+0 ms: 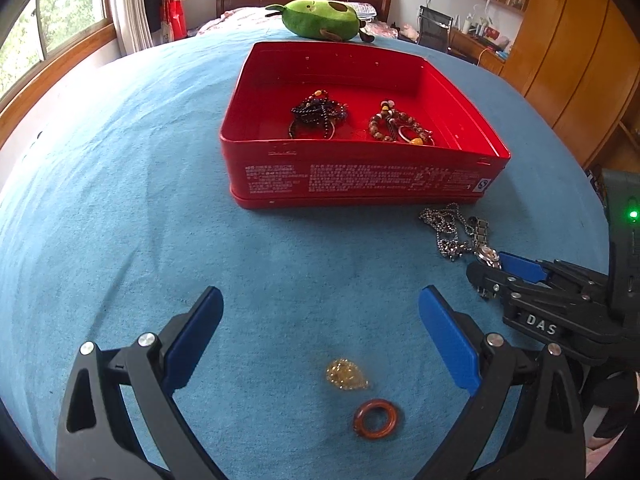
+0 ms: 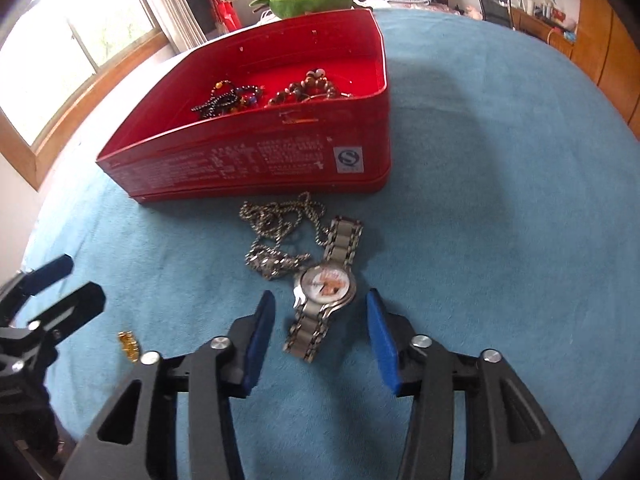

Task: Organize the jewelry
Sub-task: 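Move both tools to the silver chain and the silver wristwatch, then grasp the silver chain necklace with left tool while right tool grasps the wristwatch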

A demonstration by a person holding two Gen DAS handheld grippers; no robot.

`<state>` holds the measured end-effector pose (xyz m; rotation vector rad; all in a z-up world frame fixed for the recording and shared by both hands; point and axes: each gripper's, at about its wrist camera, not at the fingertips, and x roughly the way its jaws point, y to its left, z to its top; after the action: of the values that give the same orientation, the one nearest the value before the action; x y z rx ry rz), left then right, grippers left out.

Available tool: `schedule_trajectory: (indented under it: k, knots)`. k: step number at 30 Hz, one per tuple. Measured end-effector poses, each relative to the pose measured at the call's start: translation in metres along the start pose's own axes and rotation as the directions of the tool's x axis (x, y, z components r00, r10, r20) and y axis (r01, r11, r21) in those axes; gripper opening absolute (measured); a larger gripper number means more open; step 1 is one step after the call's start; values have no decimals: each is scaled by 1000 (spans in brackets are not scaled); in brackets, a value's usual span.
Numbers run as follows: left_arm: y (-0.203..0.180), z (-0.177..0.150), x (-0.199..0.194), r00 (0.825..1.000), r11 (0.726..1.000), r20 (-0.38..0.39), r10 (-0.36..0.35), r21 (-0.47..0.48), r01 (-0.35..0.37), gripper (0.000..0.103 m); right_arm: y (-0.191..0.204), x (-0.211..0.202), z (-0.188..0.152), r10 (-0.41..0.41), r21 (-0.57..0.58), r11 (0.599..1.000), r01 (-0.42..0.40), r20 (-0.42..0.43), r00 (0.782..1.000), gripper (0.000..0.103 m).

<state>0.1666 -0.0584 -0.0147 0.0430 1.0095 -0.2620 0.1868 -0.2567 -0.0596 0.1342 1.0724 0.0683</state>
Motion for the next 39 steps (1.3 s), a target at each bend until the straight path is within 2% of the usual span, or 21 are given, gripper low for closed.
schedule_trajectory:
  k: [3, 6, 15, 22, 24, 25, 26, 28, 33, 35, 36, 37, 39]
  knots:
    - [-5, 4, 1, 1000, 1000, -2, -1, 8, 1, 97, -4, -1, -3, 8, -28, 1000, -7, 17, 1000, 30]
    - [-13, 8, 4, 1000, 1000, -12, -5, 20, 5, 97, -14, -5, -6, 44, -12, 999, -44, 19, 999, 30]
    - [-53, 29, 28, 995, 998, -81, -57, 37, 60, 97, -47, -21, -7, 14, 35, 999, -15, 55, 998, 30]
    - [-88, 46, 61, 993, 996, -112, -44, 71, 52, 96, -58, -23, -6, 35, 41, 998, -38, 58, 998, 30]
    - [-92, 48, 68, 991, 995, -123, -45, 80, 55, 81, -59, -19, -3, 46, 43, 998, -49, 54, 997, 30]
    - [-94, 50, 74, 989, 995, -141, -48, 79, 60, 70, -59, -18, -3, 51, 44, 998, -53, 52, 997, 30]
    - [-94, 52, 81, 984, 995, -165, -64, 68, 76, 65, -60, -17, -4, 56, 45, 997, -58, 50, 997, 30]
    - [-94, 54, 90, 979, 994, -186, -83, 56, 95, 64, -63, -18, -5, 62, 45, 997, -64, 49, 997, 30]
    - [-98, 61, 97, 982, 992, -165, -95, 64, 107, 63, -60, -19, -6, 56, 34, 998, -58, 53, 997, 30]
    - [-102, 65, 100, 984, 992, -157, -89, 75, 101, 39, -60, -18, -6, 57, 36, 998, -59, 52, 997, 30]
    - [-102, 65, 100, 983, 991, -157, -100, 71, 112, 32, -60, -18, -6, 57, 37, 998, -59, 52, 997, 30]
    - [-102, 66, 101, 979, 989, -164, -123, 60, 135, 19, -60, -18, -5, 57, 38, 998, -59, 52, 997, 30]
    - [-102, 67, 103, 971, 984, -174, -161, 44, 171, 17, -60, -18, -5, 57, 38, 998, -59, 52, 997, 30]
